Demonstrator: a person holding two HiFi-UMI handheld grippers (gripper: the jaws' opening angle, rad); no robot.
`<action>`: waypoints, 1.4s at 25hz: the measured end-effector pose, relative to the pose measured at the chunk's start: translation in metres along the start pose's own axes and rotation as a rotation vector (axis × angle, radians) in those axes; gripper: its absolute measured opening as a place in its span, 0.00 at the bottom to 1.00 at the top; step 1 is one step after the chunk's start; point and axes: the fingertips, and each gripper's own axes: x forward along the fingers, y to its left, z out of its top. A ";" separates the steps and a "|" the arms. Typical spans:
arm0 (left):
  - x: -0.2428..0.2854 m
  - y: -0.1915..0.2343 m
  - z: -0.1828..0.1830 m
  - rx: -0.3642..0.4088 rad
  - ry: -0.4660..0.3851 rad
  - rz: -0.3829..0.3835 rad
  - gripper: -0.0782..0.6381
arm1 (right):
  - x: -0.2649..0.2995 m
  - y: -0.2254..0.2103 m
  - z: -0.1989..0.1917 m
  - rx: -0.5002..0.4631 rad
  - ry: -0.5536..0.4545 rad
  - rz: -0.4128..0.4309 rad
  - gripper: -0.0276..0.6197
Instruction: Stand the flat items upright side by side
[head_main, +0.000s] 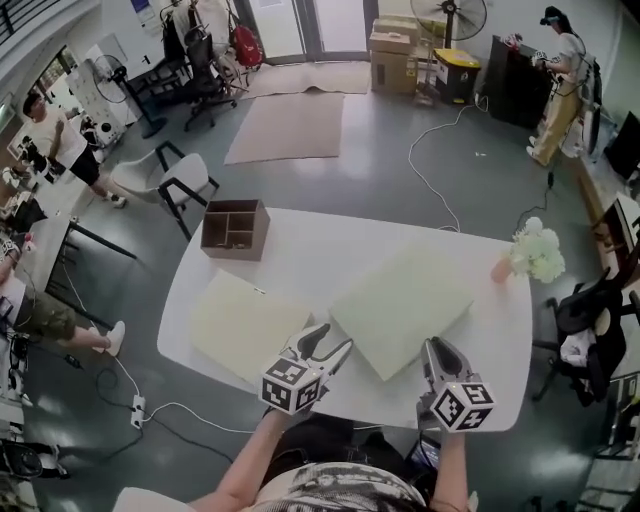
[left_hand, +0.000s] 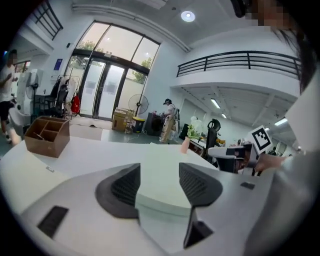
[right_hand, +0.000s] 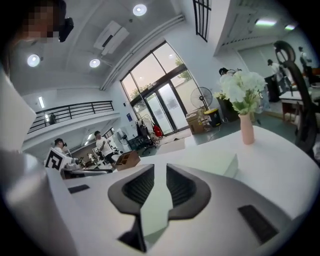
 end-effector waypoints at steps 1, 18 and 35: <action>0.008 0.006 -0.007 -0.023 0.021 -0.007 0.45 | 0.003 -0.009 0.000 0.019 0.001 -0.020 0.17; 0.079 0.076 -0.075 -0.461 0.193 0.102 0.61 | 0.072 -0.182 -0.009 0.308 0.074 -0.308 0.70; 0.116 0.096 -0.084 -0.540 0.174 0.055 0.65 | 0.108 -0.218 -0.028 0.387 0.094 -0.299 0.80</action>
